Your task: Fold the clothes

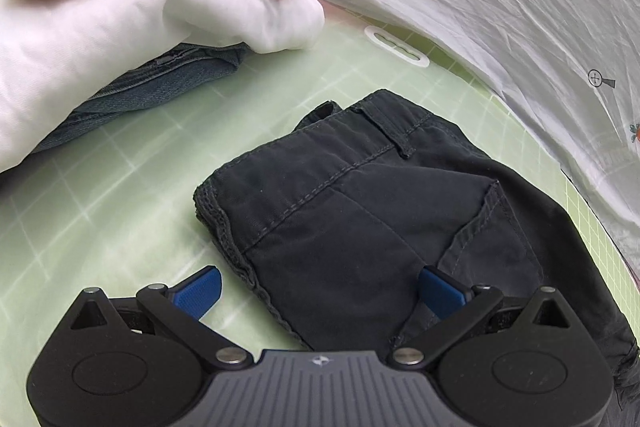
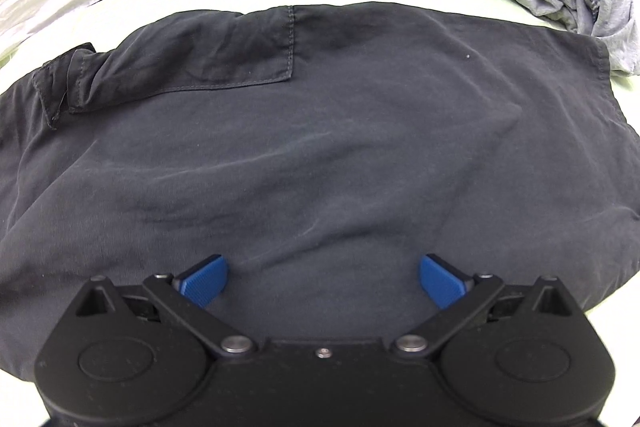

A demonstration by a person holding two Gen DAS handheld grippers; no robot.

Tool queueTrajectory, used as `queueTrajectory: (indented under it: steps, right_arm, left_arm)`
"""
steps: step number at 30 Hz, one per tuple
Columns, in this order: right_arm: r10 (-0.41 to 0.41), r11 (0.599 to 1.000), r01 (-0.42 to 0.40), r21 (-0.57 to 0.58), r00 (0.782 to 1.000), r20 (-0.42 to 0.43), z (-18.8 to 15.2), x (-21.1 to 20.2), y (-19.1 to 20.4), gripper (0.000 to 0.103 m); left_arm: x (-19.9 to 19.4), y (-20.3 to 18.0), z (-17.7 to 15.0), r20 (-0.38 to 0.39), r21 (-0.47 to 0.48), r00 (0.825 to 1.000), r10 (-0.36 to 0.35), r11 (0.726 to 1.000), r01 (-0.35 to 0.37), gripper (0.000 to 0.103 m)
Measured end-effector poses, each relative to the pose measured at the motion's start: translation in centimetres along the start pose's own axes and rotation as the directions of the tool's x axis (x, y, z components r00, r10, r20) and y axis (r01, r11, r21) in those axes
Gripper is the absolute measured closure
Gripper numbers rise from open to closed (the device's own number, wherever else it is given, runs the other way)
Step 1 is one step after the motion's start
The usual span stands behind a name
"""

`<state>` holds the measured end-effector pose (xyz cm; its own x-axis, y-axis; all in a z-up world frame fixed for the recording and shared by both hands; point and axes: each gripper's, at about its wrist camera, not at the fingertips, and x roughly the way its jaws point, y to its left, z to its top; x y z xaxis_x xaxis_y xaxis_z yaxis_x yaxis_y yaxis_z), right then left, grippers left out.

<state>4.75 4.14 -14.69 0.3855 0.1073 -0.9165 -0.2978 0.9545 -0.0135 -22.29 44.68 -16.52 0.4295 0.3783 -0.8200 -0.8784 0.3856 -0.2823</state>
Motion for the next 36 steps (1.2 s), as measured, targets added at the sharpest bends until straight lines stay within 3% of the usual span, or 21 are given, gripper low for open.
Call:
queueTrajectory:
  steps: [14, 16, 18, 19, 23, 26, 31, 33, 36]
  right_arm:
    - [-0.018, 0.999, 0.020, 0.047, 0.999, -0.032, 0.9, 0.6, 0.2, 0.000]
    - [-0.018, 0.999, 0.019, 0.043, 1.000, -0.025, 0.7, 0.6, 0.2, 0.000]
    - [-0.018, 0.999, 0.019, 0.045, 1.000, -0.021, 0.7, 0.6, 0.2, 0.000]
    - [-0.018, 0.999, 0.019, 0.046, 1.000, -0.019, 0.7, 0.6, 0.2, 0.000]
    - [-0.018, 0.999, 0.019, 0.048, 1.000, -0.016, 0.6, 0.5, 0.3, 0.000]
    - [-0.016, 0.999, 0.016, 0.041, 1.000, -0.002, 0.4, 0.4, 0.3, 0.000]
    - [-0.010, 0.999, 0.009, 0.030, 0.999, 0.034, -0.2, 0.2, 0.2, 0.000]
    - [-0.008, 1.000, 0.007, 0.026, 0.999, 0.049, -0.4, 0.2, 0.2, 0.000]
    - [0.001, 1.000, -0.002, 0.019, 0.998, 0.061, -0.6, 0.1, 0.0, 0.000]
  left_arm:
    - [2.0, 0.2, 0.4, 0.029, 0.003, 1.000, 0.013, 1.000, -0.013, 0.003]
    - [1.8, 0.0, 0.4, 0.039, 0.012, 0.999, 0.019, 1.000, -0.020, 0.013]
    - [1.6, -0.1, 0.4, 0.044, 0.027, 0.999, 0.002, 1.000, -0.003, 0.040]
    - [1.4, -0.2, 0.5, 0.045, 0.035, 0.999, -0.017, 0.999, 0.016, 0.048]
    - [0.0, -1.9, 1.0, 0.058, 0.100, 0.997, -0.040, 0.994, 0.034, 0.062]
    - [-2.2, -3.9, 1.6, 0.080, 0.183, 0.990, -0.118, 0.978, 0.102, 0.067]
    - [-6.9, -9.7, 1.4, 0.125, 0.340, 0.960, -0.251, 0.920, 0.196, 0.068]
    - [-8.5, -12.8, 0.5, 0.111, 0.418, 0.939, -0.326, 0.873, 0.253, 0.068]
    - [-8.9, -17.5, -2.1, 0.031, 0.531, 0.910, -0.413, 0.778, 0.336, 0.068]
